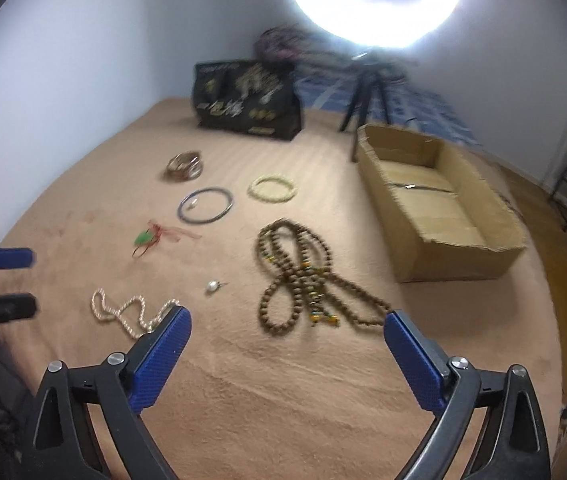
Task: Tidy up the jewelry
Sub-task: 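Grasp the white pearl necklace with the left tool while the right grasps the brown bead mala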
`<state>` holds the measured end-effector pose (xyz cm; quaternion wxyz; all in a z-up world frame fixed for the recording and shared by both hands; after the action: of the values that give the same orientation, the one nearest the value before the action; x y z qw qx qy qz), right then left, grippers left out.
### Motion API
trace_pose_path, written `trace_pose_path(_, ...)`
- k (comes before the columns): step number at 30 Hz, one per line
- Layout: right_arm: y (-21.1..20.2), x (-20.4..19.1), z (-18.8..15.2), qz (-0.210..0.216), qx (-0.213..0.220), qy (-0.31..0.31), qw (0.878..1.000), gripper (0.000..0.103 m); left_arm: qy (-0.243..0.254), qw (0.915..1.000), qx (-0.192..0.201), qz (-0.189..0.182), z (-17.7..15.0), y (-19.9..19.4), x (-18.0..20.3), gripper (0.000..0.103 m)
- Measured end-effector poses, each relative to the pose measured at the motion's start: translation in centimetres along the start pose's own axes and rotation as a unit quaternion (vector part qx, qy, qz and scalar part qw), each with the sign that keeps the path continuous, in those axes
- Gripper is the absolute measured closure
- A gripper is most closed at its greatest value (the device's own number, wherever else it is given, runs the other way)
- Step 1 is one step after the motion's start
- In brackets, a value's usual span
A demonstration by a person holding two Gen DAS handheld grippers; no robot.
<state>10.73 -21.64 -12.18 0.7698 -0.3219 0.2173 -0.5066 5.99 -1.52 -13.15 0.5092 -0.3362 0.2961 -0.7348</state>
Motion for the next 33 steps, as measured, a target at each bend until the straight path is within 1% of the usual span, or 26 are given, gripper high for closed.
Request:
trace_pose_path(3,1.1,0.3,0.0,0.006,-0.016,-0.008,1.0,0.01,-0.007,0.9996,-0.022,-0.018,-0.3,1.5,0.5,0.029)
trace_pose_path(6,2.4,0.8,0.2,0.019,-0.031,0.0,0.999,0.012,-0.015,0.9987,-0.039,-0.028,-0.3,2.8,0.9,0.03)
trace_pose_path(8,3.2,1.1,0.4,0.024,-0.038,0.005,0.999,0.013,-0.006,0.9985,-0.046,-0.03,-0.3,3.6,1.4,0.03)
trace_pose_path(9,3.7,1.2,0.6,0.024,-0.042,0.004,0.999,0.013,-0.001,0.9984,-0.048,-0.029,-0.3,3.9,1.7,0.032)
trace_pose_path(10,4.1,1.2,0.7,0.024,-0.044,0.002,0.999,0.014,0.004,0.9983,-0.051,-0.027,-0.3,4.4,1.9,0.036)
trace_pose_path(12,4.8,1.2,1.0,0.028,-0.048,-0.001,0.998,0.014,0.01,0.9979,-0.058,-0.025,-0.3,5.4,1.9,0.037)
trace_pose_path(15,6.1,1.2,1.4,0.031,-0.057,0.0,0.998,0.014,0.001,0.9972,-0.071,-0.026,-0.4,6.7,1.6,0.039)
trace_pose_path(16,6.5,1.2,1.5,0.032,-0.06,0.001,0.998,0.014,0.0,0.997,-0.073,-0.023,-0.3,7.1,1.6,0.04)
trace_pose_path(19,7.5,1.2,1.6,0.033,-0.068,-0.001,0.997,0.014,0.001,0.9973,-0.071,-0.017,0.0,7.7,1.6,0.04)
trace_pose_path(22,8.4,1.2,1.6,0.031,-0.073,-0.004,0.997,0.014,0.002,0.9968,-0.078,-0.016,0.2,8.5,1.6,0.04)
trace_pose_path(26,9.7,1.4,1.4,0.025,-0.087,0.001,0.996,0.014,0.014,0.9969,-0.077,0.007,0.4,9.4,1.5,0.04)
trace_pose_path(28,10.4,1.7,1.1,0.022,-0.097,0.006,0.995,0.013,0.017,0.9961,-0.084,0.016,0.4,9.9,1.4,0.04)
trace_pose_path(30,11.0,1.9,0.8,0.026,-0.105,0.014,0.994,0.012,0.018,0.9959,-0.085,0.023,0.3,10.1,1.4,0.043)
trace_pose_path(32,11.4,2.0,0.7,0.025,-0.107,0.014,0.994,0.009,0.022,0.9956,-0.085,0.034,0.3,10.2,1.4,0.051)
trace_pose_path(33,11.5,2.0,0.7,0.023,-0.108,0.012,0.994,0.009,0.022,0.9955,-0.085,0.036,0.3,10.1,1.3,0.054)
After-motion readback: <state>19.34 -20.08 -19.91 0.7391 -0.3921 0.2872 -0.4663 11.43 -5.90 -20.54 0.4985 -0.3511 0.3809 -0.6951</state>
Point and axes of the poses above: each gripper's, at about its wrist camera, not at the fingertips, and y roughly the way its jaws point, x to its right, z to its top, the point moved 5 cm from there along y, roughly the way its jaws point, and after that the axes turned 5 degrees about x, right-handed, at the moved point
